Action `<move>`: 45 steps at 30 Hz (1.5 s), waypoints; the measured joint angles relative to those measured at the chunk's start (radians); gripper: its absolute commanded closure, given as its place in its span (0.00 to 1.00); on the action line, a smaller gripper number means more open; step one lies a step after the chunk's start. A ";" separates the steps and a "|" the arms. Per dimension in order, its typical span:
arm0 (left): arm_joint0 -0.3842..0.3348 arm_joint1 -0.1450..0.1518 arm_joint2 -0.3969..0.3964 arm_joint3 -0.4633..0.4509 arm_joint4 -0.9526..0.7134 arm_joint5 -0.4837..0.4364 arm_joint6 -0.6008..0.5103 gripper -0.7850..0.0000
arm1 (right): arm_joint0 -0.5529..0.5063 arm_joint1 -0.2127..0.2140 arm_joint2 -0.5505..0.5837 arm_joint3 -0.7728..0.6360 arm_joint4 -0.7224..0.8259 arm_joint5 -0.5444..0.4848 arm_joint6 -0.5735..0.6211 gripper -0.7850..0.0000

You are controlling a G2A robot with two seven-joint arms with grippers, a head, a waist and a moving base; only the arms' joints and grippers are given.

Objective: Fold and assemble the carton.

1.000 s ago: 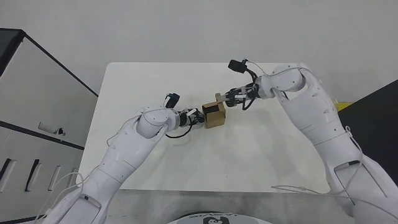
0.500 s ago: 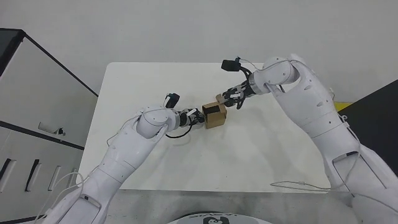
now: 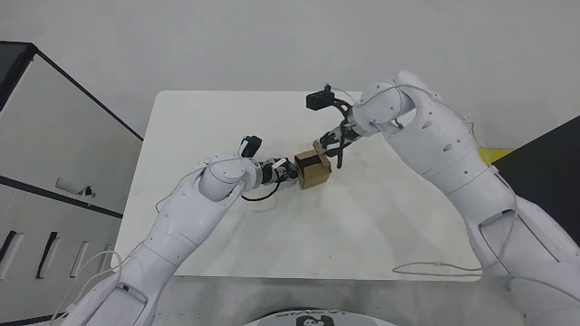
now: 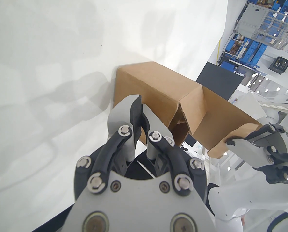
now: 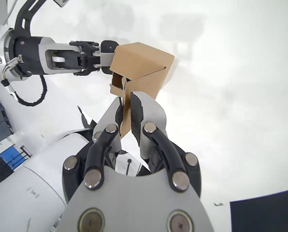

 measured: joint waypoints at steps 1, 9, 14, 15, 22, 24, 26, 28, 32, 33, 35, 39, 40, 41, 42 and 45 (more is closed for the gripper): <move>0.000 0.000 0.000 0.000 0.000 0.000 0.000 1.00 | 0.009 -0.005 -0.014 0.000 -0.008 -0.005 0.000 1.00; 0.000 0.000 0.000 0.000 0.000 0.000 0.000 1.00 | 0.047 -0.039 -0.091 0.005 -0.045 -0.018 -0.012 1.00; 0.000 0.000 0.000 0.000 0.000 0.000 0.000 1.00 | 0.057 -0.055 -0.120 0.015 -0.049 -0.013 -0.014 1.00; 0.000 0.000 0.000 0.000 0.000 0.000 0.000 1.00 | 0.057 -0.057 -0.124 0.017 -0.050 -0.013 -0.012 1.00; 0.000 0.000 0.000 0.000 0.000 0.000 0.000 1.00 | 0.060 -0.068 -0.149 0.014 -0.083 -0.021 -0.013 1.00; 0.000 0.000 0.000 0.000 0.000 0.000 0.000 1.00 | 0.061 -0.070 -0.156 0.009 -0.097 -0.024 -0.012 1.00; 0.000 0.000 0.000 0.000 0.000 0.000 0.000 1.00 | 0.061 -0.073 -0.164 0.005 -0.111 -0.026 -0.011 1.00; 0.000 0.000 0.000 0.000 0.000 0.000 0.000 1.00 | 0.060 -0.075 -0.171 0.002 -0.124 -0.029 -0.009 1.00; 0.000 0.000 0.000 0.000 0.000 0.000 0.000 1.00 | 0.059 -0.081 -0.188 -0.004 -0.159 -0.039 -0.015 1.00; 0.000 0.000 0.000 0.000 0.000 0.000 0.000 1.00 | 0.059 -0.083 -0.191 -0.005 -0.165 -0.041 -0.018 1.00; 0.000 0.000 0.000 0.000 0.000 0.000 0.000 1.00 | 0.058 -0.086 -0.195 -0.005 -0.172 -0.044 -0.021 1.00; 0.000 0.000 0.000 0.000 0.000 0.000 0.000 1.00 | 0.056 -0.092 -0.202 -0.004 -0.183 -0.048 -0.024 1.00; 0.000 0.000 0.000 0.000 0.000 0.000 0.000 1.00 | 0.055 -0.093 -0.204 -0.004 -0.186 -0.048 -0.025 1.00; 0.000 0.000 0.000 0.000 0.000 0.000 0.000 1.00 | 0.053 -0.095 -0.205 -0.003 -0.188 -0.048 -0.026 1.00; 0.000 0.000 0.000 0.000 0.000 0.000 0.000 1.00 | 0.052 -0.096 -0.206 -0.002 -0.190 -0.048 -0.027 1.00; 0.000 0.000 0.000 0.000 0.000 0.000 0.000 1.00 | 0.049 -0.100 -0.211 -0.001 -0.199 -0.049 -0.032 1.00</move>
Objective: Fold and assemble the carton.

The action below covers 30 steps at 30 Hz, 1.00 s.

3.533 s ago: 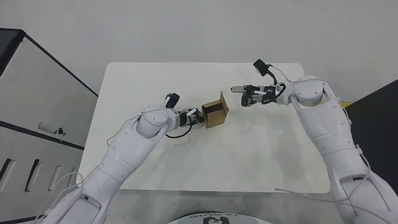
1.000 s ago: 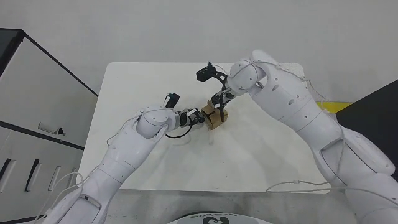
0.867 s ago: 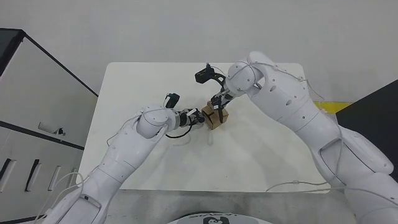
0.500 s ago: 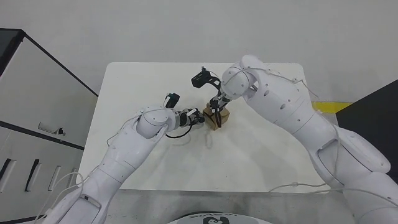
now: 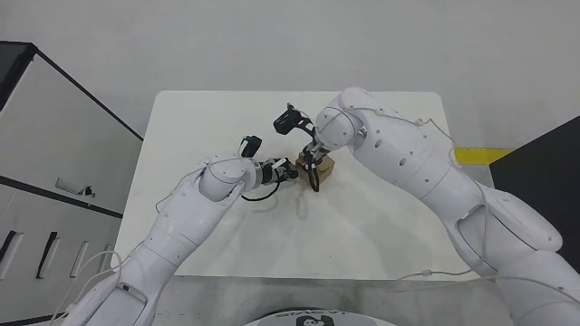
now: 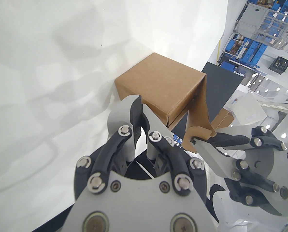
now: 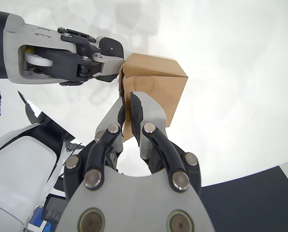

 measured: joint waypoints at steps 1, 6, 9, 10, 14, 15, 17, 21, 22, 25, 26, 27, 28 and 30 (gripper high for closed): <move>0.000 0.000 0.000 0.000 0.000 0.000 0.000 1.00 | -0.001 -0.001 -0.002 0.000 -0.004 0.000 -0.002 1.00; 0.000 0.000 0.000 0.000 0.000 0.000 0.000 1.00 | -0.007 -0.007 -0.009 -0.002 -0.028 0.003 -0.008 1.00; 0.000 0.000 0.000 0.000 0.000 0.000 0.000 1.00 | -0.011 -0.011 -0.012 0.000 -0.038 0.004 -0.011 1.00; 0.000 0.000 0.000 0.000 0.000 0.000 0.000 1.00 | -0.012 -0.012 -0.012 0.001 -0.040 0.005 -0.012 1.00; 0.000 0.000 0.000 0.000 0.000 0.000 0.000 1.00 | -0.017 -0.017 -0.016 0.007 -0.053 0.008 -0.015 1.00; 0.001 0.000 0.000 0.000 0.000 -0.001 0.001 1.00 | -0.018 -0.019 -0.016 0.008 -0.055 0.009 -0.016 1.00; 0.010 0.000 -0.002 -0.002 -0.001 -0.012 0.014 1.00 | -0.020 -0.021 -0.016 0.010 -0.060 0.009 -0.018 1.00; 0.015 0.001 -0.006 -0.005 0.000 -0.012 0.018 1.00 | -0.021 -0.026 -0.017 0.015 -0.065 0.009 -0.017 1.00; 0.015 0.001 -0.006 -0.005 0.000 -0.012 0.017 1.00 | -0.022 -0.028 -0.017 0.017 -0.067 0.008 -0.017 1.00; 0.015 0.001 -0.008 -0.004 0.001 -0.012 0.015 1.00 | -0.023 -0.032 -0.017 0.024 -0.069 0.008 -0.019 1.00; 0.015 0.001 -0.009 -0.003 0.001 -0.012 0.014 1.00 | -0.023 -0.034 -0.017 0.026 -0.069 0.007 -0.019 1.00; 0.015 0.001 -0.009 -0.002 0.001 -0.012 0.013 1.00 | -0.023 -0.035 -0.016 0.028 -0.069 0.007 -0.019 1.00; 0.014 0.001 -0.010 -0.001 0.001 -0.012 0.013 1.00 | -0.023 -0.037 -0.016 0.030 -0.068 0.006 -0.019 1.00; 0.014 0.001 -0.011 0.001 0.000 -0.012 0.013 1.00 | -0.023 -0.040 -0.016 0.036 -0.069 0.004 -0.018 1.00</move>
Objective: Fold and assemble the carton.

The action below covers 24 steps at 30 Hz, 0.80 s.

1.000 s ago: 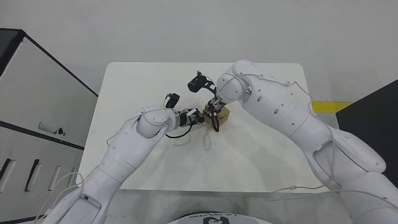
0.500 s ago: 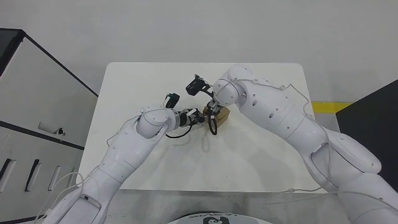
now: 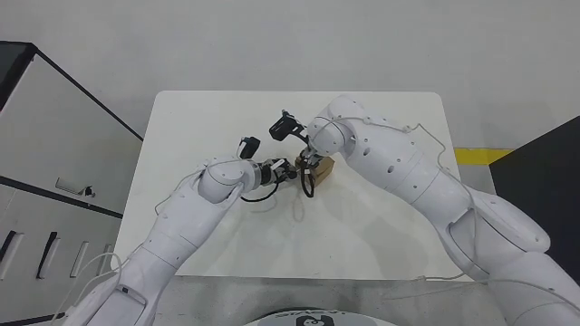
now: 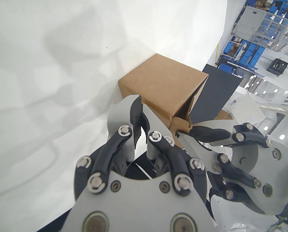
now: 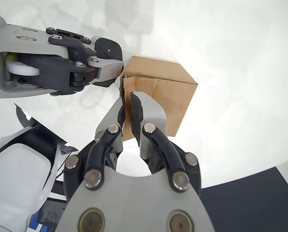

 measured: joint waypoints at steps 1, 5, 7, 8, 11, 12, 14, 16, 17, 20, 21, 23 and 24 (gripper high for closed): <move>0.000 0.000 0.000 0.000 0.000 0.000 0.000 1.00 | 0.000 -0.001 0.000 0.002 0.000 0.000 0.000 1.00; 0.001 0.000 -0.002 0.001 0.000 0.000 0.002 1.00 | -0.001 -0.008 0.000 0.013 0.001 -0.003 0.002 0.99; 0.001 0.000 -0.003 0.002 0.000 -0.001 0.002 1.00 | -0.002 -0.010 0.000 0.017 0.001 -0.004 0.002 0.97; 0.001 0.000 -0.003 0.003 0.000 -0.001 0.001 1.00 | -0.003 -0.012 0.001 0.021 0.002 -0.005 0.002 0.97; 0.000 0.000 -0.004 0.004 0.000 -0.002 0.000 1.00 | -0.005 -0.016 0.001 0.030 0.001 -0.006 0.001 0.94; 0.000 0.000 -0.004 0.004 0.000 -0.002 0.000 1.00 | -0.005 -0.017 0.001 0.032 0.000 -0.006 0.001 0.93; -0.001 -0.001 -0.004 0.005 0.001 -0.002 -0.001 1.00 | -0.006 -0.019 0.001 0.038 0.000 -0.007 0.001 0.89; -0.002 -0.001 -0.004 0.006 0.001 -0.002 -0.002 1.00 | -0.007 -0.021 0.003 0.043 0.001 -0.008 0.001 0.87; -0.003 -0.001 -0.004 0.007 0.001 -0.003 -0.003 1.00 | -0.007 -0.023 0.004 0.046 0.001 -0.009 0.001 0.85; -0.004 -0.001 -0.004 0.009 0.002 -0.004 -0.006 1.00 | -0.009 -0.026 0.007 0.055 0.002 -0.010 0.000 0.81; -0.005 -0.001 -0.004 0.010 0.002 -0.004 -0.008 1.00 | -0.010 -0.026 0.008 0.058 0.002 -0.010 0.000 0.80; -0.006 -0.001 -0.003 0.011 0.002 -0.004 -0.009 1.00 | -0.011 -0.028 0.011 0.064 0.003 -0.010 -0.001 0.76; -0.006 -0.002 -0.003 0.012 0.002 -0.004 -0.009 1.00 | -0.011 -0.029 0.012 0.067 0.004 -0.009 -0.001 0.74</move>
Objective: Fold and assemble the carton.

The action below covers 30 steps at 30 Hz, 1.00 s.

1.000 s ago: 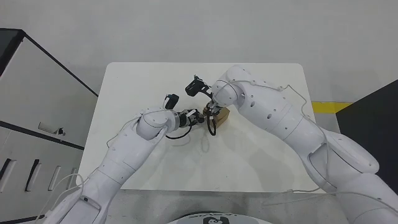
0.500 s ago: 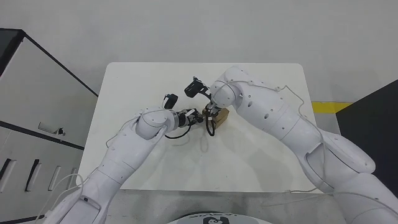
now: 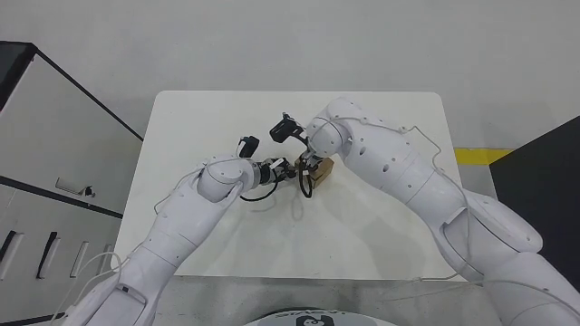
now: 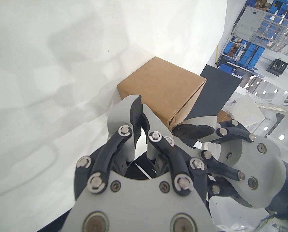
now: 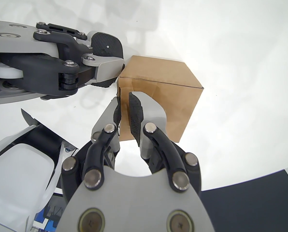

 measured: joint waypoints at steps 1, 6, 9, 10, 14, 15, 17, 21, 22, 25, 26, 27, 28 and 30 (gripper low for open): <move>0.000 0.000 0.000 0.001 0.000 0.000 0.000 1.00 | -0.001 -0.001 0.002 0.002 0.001 0.001 0.000 0.73; -0.004 -0.002 0.003 0.005 0.000 -0.003 -0.001 1.00 | -0.005 -0.002 0.018 0.013 0.016 0.009 0.000 0.67; -0.006 -0.003 0.005 0.008 -0.002 -0.006 -0.001 1.00 | -0.007 -0.001 0.033 0.020 0.029 0.015 -0.002 0.64; -0.007 -0.003 0.006 0.010 -0.002 -0.007 -0.002 1.00 | -0.009 0.000 0.042 0.023 0.038 0.017 -0.006 0.64; -0.010 -0.005 0.008 0.015 -0.002 -0.008 -0.001 1.00 | -0.014 0.005 0.075 0.029 0.072 0.019 -0.013 0.63; -0.011 -0.005 0.009 0.016 -0.002 -0.008 -0.001 1.00 | -0.015 0.006 0.083 0.031 0.079 0.020 -0.015 0.62; -0.012 -0.006 0.010 0.018 -0.002 -0.008 0.000 1.00 | -0.018 0.010 0.103 0.033 0.096 0.022 -0.019 0.62; -0.015 -0.008 0.013 0.020 -0.003 -0.008 0.002 1.00 | -0.028 0.019 0.147 0.034 0.149 0.025 -0.024 0.61; -0.015 -0.008 0.013 0.021 -0.003 -0.008 0.002 1.00 | -0.031 0.021 0.159 0.034 0.163 0.025 -0.024 0.60; -0.016 -0.009 0.014 0.020 -0.003 -0.007 0.003 1.00 | -0.040 0.030 0.197 0.034 0.204 0.030 -0.024 0.60; -0.016 -0.009 0.014 0.019 -0.003 -0.007 0.004 1.00 | -0.044 0.034 0.216 0.036 0.224 0.035 -0.024 0.60; -0.016 -0.009 0.014 0.019 -0.003 -0.007 0.005 1.00 | -0.047 0.038 0.232 0.040 0.243 0.039 -0.025 0.65; -0.016 -0.009 0.014 0.019 -0.003 -0.007 0.005 1.00 | -0.052 0.042 0.251 0.044 0.264 0.044 -0.026 0.68; -0.015 -0.010 0.014 0.018 -0.002 -0.007 0.007 1.00 | -0.064 0.053 0.300 0.057 0.318 0.057 -0.033 0.91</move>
